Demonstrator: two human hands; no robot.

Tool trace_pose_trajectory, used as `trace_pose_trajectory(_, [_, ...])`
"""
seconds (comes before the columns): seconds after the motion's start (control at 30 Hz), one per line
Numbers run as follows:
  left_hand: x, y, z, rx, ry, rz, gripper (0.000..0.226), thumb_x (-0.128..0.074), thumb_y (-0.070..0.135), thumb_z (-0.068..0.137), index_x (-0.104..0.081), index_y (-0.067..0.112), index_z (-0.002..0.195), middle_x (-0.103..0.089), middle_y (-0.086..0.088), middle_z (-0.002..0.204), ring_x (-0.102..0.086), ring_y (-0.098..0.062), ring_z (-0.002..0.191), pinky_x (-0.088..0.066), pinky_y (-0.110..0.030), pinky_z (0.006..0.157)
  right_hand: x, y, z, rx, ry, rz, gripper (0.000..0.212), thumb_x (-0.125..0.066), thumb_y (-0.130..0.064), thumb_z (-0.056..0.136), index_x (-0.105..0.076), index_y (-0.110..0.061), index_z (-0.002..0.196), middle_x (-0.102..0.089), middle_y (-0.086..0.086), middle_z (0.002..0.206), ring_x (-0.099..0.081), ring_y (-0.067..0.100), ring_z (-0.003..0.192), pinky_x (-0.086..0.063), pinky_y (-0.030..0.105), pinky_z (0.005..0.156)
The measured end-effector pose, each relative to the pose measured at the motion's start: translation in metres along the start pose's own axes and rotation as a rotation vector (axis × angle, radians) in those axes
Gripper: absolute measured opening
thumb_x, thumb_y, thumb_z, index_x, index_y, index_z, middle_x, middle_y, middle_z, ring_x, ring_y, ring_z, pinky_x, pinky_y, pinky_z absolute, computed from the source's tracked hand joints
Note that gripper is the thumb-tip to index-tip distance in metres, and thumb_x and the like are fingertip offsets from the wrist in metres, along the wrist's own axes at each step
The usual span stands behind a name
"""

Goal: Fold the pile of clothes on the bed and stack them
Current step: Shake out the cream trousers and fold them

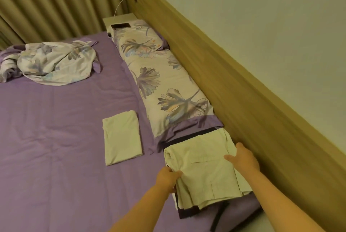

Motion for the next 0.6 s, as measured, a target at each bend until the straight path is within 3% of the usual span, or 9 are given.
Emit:
trace_pose_trajectory(0.17, [-0.006, -0.001, 0.029, 0.064, 0.091, 0.029, 0.011, -0.055, 0.014, 0.095, -0.052, 0.003, 0.097, -0.057, -0.019, 0.104, -0.057, -0.032, 0.095, -0.053, -0.045, 0.086, -0.031, 0.007, 0.040, 0.030, -0.125, 0.117, 0.043, -0.066, -0.033, 0.087, -0.046, -0.006, 0.114, -0.060, 0.011, 0.111, -0.059, 0.026, 0.098, -0.052, 0.040, 0.078])
trace_pose_trajectory(0.27, [-0.003, -0.005, 0.041, 0.059, 0.207, 0.223, 0.042, -0.049, 0.019, 0.097, -0.043, -0.006, 0.129, -0.052, -0.024, 0.123, -0.054, -0.036, 0.111, -0.046, -0.048, 0.096, -0.047, 0.004, 0.050, 0.126, -0.162, 0.119, 0.059, -0.068, -0.030, 0.086, -0.039, -0.007, 0.132, -0.051, 0.012, 0.131, -0.049, 0.027, 0.118, -0.046, 0.040, 0.094])
trace_pose_trajectory(0.37, [-0.004, -0.001, 0.042, -0.111, 0.333, 0.646, 0.063, -0.046, 0.033, 0.097, -0.015, 0.019, 0.150, -0.015, -0.013, 0.156, -0.023, -0.033, 0.140, -0.032, -0.043, 0.110, -0.055, 0.003, 0.050, 0.245, -0.069, -0.198, 0.079, -0.060, -0.046, 0.088, -0.017, -0.019, 0.149, -0.020, 0.008, 0.156, -0.015, 0.027, 0.144, -0.026, 0.042, 0.112])
trace_pose_trajectory(0.47, [-0.023, 0.003, 0.050, -0.341, 0.261, 1.030, 0.067, -0.042, 0.038, 0.099, -0.001, 0.035, 0.151, 0.012, -0.004, 0.160, 0.003, -0.031, 0.147, -0.021, -0.041, 0.117, -0.070, 0.000, 0.045, 0.344, -0.051, -0.389, 0.075, -0.047, -0.057, 0.090, -0.010, -0.032, 0.151, -0.005, 0.003, 0.160, 0.007, 0.029, 0.147, -0.002, 0.053, 0.116])
trace_pose_trajectory(0.6, [-0.041, -0.005, 0.069, -0.295, 0.111, 1.064, 0.067, -0.045, 0.033, 0.098, -0.003, 0.035, 0.151, 0.020, -0.002, 0.159, 0.008, -0.034, 0.147, -0.023, -0.043, 0.117, -0.090, 0.004, 0.047, 0.346, -0.148, -0.484, 0.073, -0.038, -0.065, 0.090, -0.003, -0.040, 0.150, -0.002, 0.003, 0.160, 0.015, 0.033, 0.145, 0.006, 0.063, 0.110])
Point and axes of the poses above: each hand's wrist, its own z-axis towards the middle knuckle, its own x-axis out of the back of the hand, y = z × x, the point moved 5 cm from there along z, towards the middle knuckle
